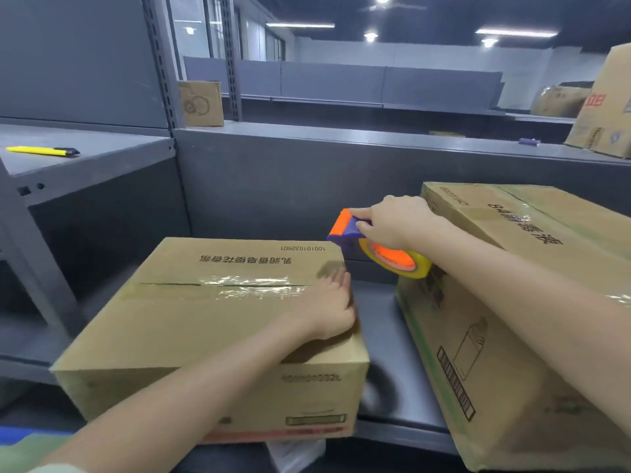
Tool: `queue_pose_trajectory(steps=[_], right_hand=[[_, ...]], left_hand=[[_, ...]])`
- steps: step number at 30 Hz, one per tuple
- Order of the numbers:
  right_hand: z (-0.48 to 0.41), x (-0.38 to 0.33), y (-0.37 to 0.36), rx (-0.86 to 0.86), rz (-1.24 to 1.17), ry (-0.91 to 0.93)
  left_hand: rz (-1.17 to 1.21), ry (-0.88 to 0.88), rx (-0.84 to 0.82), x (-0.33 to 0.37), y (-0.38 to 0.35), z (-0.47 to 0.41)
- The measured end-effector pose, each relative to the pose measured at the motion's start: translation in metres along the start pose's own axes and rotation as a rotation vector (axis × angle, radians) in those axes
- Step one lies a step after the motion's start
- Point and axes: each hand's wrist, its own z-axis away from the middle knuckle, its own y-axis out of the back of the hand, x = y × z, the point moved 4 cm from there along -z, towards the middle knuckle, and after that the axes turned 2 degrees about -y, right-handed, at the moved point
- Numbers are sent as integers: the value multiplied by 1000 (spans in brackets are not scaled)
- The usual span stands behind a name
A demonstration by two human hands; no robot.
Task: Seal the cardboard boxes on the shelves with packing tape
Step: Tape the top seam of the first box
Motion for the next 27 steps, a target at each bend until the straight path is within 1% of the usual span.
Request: queue_pose_trajectory(steps=[3, 5, 8, 13, 15, 18, 20, 23, 27], right_hand=[[6, -8, -3, 34, -51, 16], [8, -15, -7, 53, -59, 14], [14, -31, -6, 186, -74, -7], [26, -77, -9, 362, -274, -11], [29, -101, -14, 403, -297, 6], [36, -136, -22, 474, -230, 69], [41, -148, -27, 540, -139, 54], [45, -154, -34, 637, -127, 62], [49, -153, -34, 672, -81, 35]], left_hand=[[88, -31, -11, 4, 3, -7], [96, -70, -10, -3, 6, -1], [91, -77, -24, -32, 15, 19], [71, 87, -12, -119, 28, 71], [54, 153, -34, -147, 31, 87], [40, 228, -57, -172, 35, 100], [16, 214, -57, -178, 34, 103], [-11, 175, -56, -179, 30, 101], [18, 152, -93, -187, 30, 100]])
